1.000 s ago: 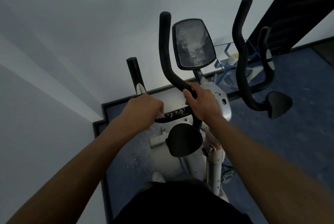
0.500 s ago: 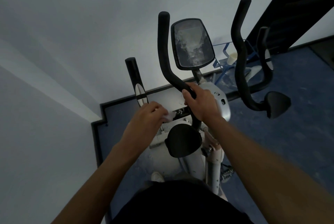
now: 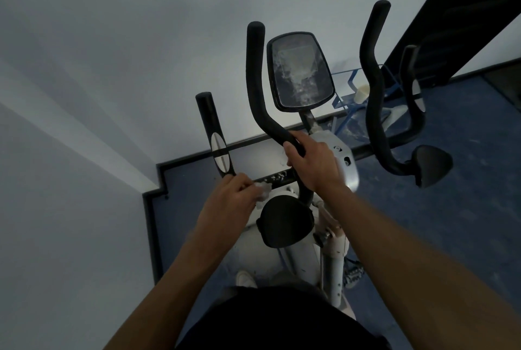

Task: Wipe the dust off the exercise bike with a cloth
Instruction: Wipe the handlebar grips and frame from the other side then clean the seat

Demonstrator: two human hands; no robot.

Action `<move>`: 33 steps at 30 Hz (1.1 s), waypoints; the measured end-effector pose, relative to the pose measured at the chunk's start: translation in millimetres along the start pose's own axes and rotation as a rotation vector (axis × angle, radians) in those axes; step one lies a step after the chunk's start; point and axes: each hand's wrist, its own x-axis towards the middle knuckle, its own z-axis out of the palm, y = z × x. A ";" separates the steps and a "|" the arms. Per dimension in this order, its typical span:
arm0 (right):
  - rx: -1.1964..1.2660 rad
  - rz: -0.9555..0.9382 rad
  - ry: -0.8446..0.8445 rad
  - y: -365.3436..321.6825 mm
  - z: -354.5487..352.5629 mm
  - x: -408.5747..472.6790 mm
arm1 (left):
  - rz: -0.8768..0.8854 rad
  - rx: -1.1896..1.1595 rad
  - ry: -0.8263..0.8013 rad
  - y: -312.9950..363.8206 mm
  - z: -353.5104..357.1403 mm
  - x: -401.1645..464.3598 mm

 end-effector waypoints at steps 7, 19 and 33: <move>0.006 0.006 0.002 0.0 0.5 0.1 | -0.093 -0.045 0.093 11.6 2.4 23.4; 0.012 0.006 -0.001 2.9 3.0 1.8 | -0.198 -0.009 -0.008 6.5 -0.9 31.7; 0.004 -0.001 0.013 7.7 5.3 4.4 | -0.232 0.043 -0.225 5.0 6.8 60.1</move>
